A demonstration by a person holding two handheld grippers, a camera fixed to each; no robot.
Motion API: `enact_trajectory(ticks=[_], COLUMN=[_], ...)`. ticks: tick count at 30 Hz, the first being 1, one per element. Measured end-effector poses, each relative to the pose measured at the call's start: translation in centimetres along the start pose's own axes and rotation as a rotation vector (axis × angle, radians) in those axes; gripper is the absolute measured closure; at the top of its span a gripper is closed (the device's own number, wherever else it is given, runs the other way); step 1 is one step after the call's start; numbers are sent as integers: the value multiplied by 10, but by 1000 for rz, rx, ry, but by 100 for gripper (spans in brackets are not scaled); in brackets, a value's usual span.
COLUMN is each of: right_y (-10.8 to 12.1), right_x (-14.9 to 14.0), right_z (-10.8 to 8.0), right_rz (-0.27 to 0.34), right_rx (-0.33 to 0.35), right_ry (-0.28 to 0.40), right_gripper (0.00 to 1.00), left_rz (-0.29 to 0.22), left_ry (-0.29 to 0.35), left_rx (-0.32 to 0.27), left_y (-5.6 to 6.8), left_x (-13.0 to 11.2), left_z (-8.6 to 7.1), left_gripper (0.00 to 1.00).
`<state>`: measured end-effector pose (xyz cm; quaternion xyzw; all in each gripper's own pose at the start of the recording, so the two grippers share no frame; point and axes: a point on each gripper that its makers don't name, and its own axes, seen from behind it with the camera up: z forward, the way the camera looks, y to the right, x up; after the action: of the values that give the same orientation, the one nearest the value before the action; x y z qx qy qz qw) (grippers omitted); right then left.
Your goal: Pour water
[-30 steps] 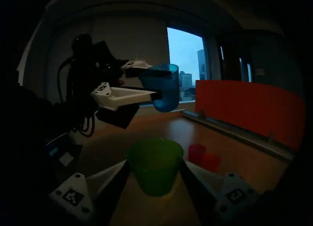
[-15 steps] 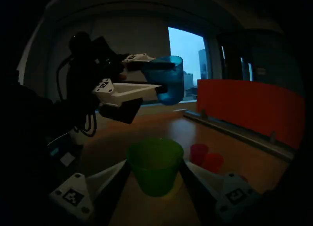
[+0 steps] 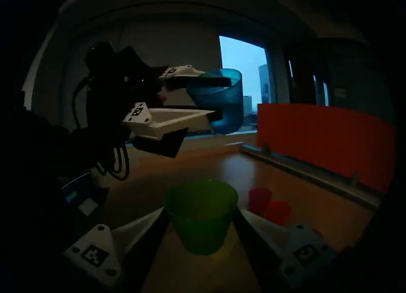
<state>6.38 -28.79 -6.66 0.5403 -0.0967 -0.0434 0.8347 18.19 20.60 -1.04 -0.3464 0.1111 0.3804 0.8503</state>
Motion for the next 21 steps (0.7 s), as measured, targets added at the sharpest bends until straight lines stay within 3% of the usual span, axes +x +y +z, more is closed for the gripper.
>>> enact_trajectory(ticks=[21], right_y=[1], right_x=[3], right_z=[5], right_rz=[1], right_rx=[6], right_ry=[5], right_gripper=[1], left_rz=[134], left_ry=[6], left_rx=[-6], left_y=[3], left_x=[4], left_z=[6], left_gripper=[16])
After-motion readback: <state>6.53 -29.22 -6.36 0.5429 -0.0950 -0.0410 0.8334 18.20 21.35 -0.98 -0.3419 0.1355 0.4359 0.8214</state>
